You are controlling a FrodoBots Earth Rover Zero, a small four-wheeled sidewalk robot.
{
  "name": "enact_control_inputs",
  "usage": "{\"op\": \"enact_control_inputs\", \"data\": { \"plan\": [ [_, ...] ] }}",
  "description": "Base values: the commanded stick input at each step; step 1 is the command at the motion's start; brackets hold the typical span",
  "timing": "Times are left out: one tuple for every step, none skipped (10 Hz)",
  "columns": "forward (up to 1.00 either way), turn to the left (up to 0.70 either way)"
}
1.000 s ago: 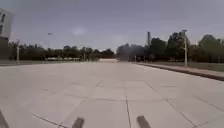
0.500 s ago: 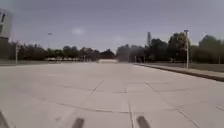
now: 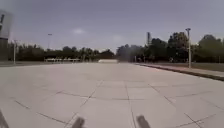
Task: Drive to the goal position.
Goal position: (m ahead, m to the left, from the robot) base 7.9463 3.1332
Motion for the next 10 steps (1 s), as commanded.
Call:
{"op": "enact_control_inputs", "data": {
  "plan": [
    [0.7, 0.0],
    [0.7, 0.0],
    [0.7, 0.0],
    [0.7, 0.0],
    [0.7, 0.0],
    [0.7, 0.0],
    [0.7, 0.0],
    [0.7, 0.0],
    [0.7, 0.0],
    [0.7, 0.0]
  ]
}}
